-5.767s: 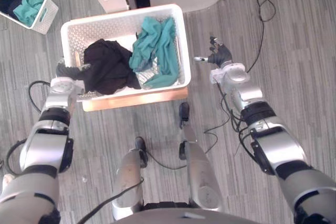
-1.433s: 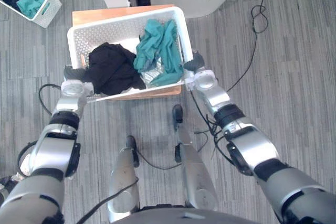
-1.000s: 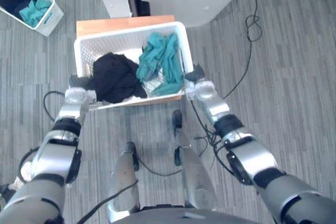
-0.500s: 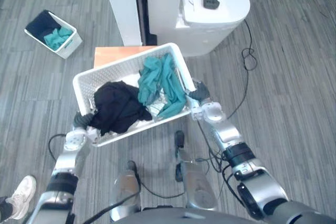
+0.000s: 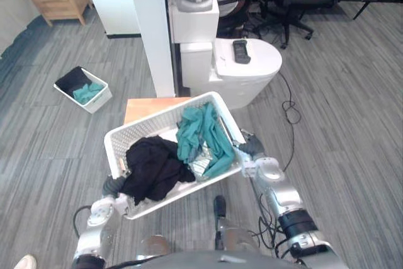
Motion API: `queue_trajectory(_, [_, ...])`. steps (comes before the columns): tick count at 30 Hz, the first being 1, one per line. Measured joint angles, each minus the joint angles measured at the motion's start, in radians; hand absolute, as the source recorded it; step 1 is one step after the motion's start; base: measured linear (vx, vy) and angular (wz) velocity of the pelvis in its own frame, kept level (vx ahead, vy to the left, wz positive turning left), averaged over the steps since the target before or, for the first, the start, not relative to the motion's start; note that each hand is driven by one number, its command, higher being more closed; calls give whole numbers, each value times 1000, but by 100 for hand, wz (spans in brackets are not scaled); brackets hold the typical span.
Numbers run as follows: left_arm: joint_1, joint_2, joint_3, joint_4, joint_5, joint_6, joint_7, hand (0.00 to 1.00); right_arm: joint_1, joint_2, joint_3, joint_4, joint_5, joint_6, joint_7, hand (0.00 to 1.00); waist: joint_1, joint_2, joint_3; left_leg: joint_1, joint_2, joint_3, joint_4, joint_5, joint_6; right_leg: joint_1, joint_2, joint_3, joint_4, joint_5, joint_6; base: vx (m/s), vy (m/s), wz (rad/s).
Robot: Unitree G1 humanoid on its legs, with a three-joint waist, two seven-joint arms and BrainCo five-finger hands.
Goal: Pick up the laundry basket with both hands and put the clothes into the washing machine.
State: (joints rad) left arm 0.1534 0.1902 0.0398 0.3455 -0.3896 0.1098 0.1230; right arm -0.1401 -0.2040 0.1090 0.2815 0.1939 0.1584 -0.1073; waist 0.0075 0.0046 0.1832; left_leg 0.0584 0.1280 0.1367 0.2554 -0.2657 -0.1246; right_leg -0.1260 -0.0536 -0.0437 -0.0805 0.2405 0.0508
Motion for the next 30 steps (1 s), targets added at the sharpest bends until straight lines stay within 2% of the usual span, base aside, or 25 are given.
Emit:
queue_trajectory(6, [-1,-15,-39,55,38,6,-18,100,95,6,-44,1,0,1,8,100,-32,-1,-9,31,-17,5,-14,4,6,19,-14,14,1,14,18,-3,29,-4])
queue_trajectory(8, [-1,-16,-49,56,53,7,-23,100,124,11,-61,-3,0,1,12,100,-32,-3,-12,29,-24,30,-6,1,11,-2,-14,44,18,17,21,-38,34,-30])
queue_trajectory(11, [-1,-15,-48,53,81,7,-24,100,178,32,-82,-69,-1,1,12,100,-35,-5,-12,-15,-30,88,68,-38,24,-65,-12,109,60,24,32,-83,43,-57])
queue_trajectory(13, [17,-14,-43,19,90,7,-24,100,207,38,-80,-105,-5,1,12,100,-44,-9,-11,-40,-27,137,150,-80,36,-89,-4,155,70,9,43,-146,71,-71])
queue_trajectory(14, [29,-14,-42,-2,91,7,-25,100,222,40,-77,-118,-5,1,12,100,-48,-24,-4,-36,-25,166,174,-93,48,-93,1,160,69,-41,33,-166,80,-79])
queue_trajectory(15, [31,-15,-42,-5,94,7,-25,100,224,40,-76,-118,-6,2,12,100,-50,-19,-5,-28,-19,178,164,-88,56,-94,3,138,69,-111,23,-174,88,-100])
queue_trajectory(16, [32,-20,-41,-9,99,7,-23,100,219,44,-70,-125,-8,3,9,100,-45,6,-9,-4,18,237,121,-57,72,-119,3,27,128,-206,3,-178,63,-126])
queue_trajectory(17, [39,-19,-23,-20,99,3,-20,100,210,50,-67,-136,-10,2,5,100,-38,0,-11,4,38,302,108,-46,76,-183,-22,-107,316,-197,-68,-138,46,-130])
queue_trajectory(18, [38,-18,-14,-19,99,2,-18,100,207,53,-58,-140,-12,1,3,100,-33,-19,-14,13,41,330,107,-45,78,-198,-47,-173,434,-214,-98,-139,25,-117])
queue_trajectory(19, [41,-18,-11,-17,98,2,-14,100,207,54,-50,-137,-25,1,-4,100,-29,-30,-16,35,38,372,108,-45,80,-183,-110,-282,616,-275,-130,-67,14,-80])
queue_trajectory(21, [54,-21,-11,-17,97,2,-7,100,205,55,-42,-135,-42,1,-5,100,-15,-56,-32,55,30,422,121,-48,85,-132,-177,-374,707,-345,-138,-101,4,-111])
queue_trajectory(22, [52,-20,-1,-2,82,1,7,100,160,48,-17,-128,-44,-1,-5,100,-12,-68,-49,26,17,435,132,-49,90,-114,-121,-436,568,-287,-162,-185,11,-162])
queue_trajectory(23, [50,-23,0,5,74,1,8,100,134,39,-9,-119,-44,-1,-5,100,1,-45,-55,13,29,431,94,-42,92,-114,-77,-413,469,-222,-141,-253,7,-206])
queue_trajectory(24, [37,-34,5,23,53,-1,2,100,86,35,-5,-90,-45,-1,-5,100,16,-17,-56,7,50,514,37,5,90,-119,-68,-453,490,-261,-184,-221,-18,-149])
queue_trajectory(25, [11,-44,-3,20,37,-2,6,100,61,23,-8,-56,-44,-2,-6,100,8,-30,-62,12,30,544,11,31,99,-94,-147,-512,638,-377,-138,-167,-35,-129])
queue_trajectory(26, [10,-47,-4,20,35,-2,6,100,46,22,-12,-27,-45,-2,-6,100,8,-24,-59,15,18,567,3,38,101,-44,-181,-520,657,-429,-77,-121,-71,-75])
queue_trajectory(27, [10,-48,-4,23,29,-2,6,100,36,19,-8,-17,-45,-2,-6,100,12,-26,-60,15,18,588,6,39,101,-16,-197,-511,630,-470,-60,-123,-130,-109])
queue_trajectory(28, [9,-51,-2,36,19,-2,11,100,18,5,9,-16,-45,-2,-6,100,24,-19,-56,15,29,635,3,54,98,7,-174,-509,531,-468,-55,-168,-178,-96])
queue_trajectory(29, [9,-52,-4,41,19,-2,13,100,14,-1,13,-16,-45,-2,-5,100,22,-4,-52,11,40,638,-2,67,98,12,-147,-502,492,-437,-68,-167,-204,-96])
queue_trajectory(30, [9,-53,-11,44,18,-1,15,100,17,-11,20,-16,-45,-1,-5,100,18,12,-52,4,56,635,-16,95,96,23,-94,-479,408,-387,-87,-118,-170,-45])
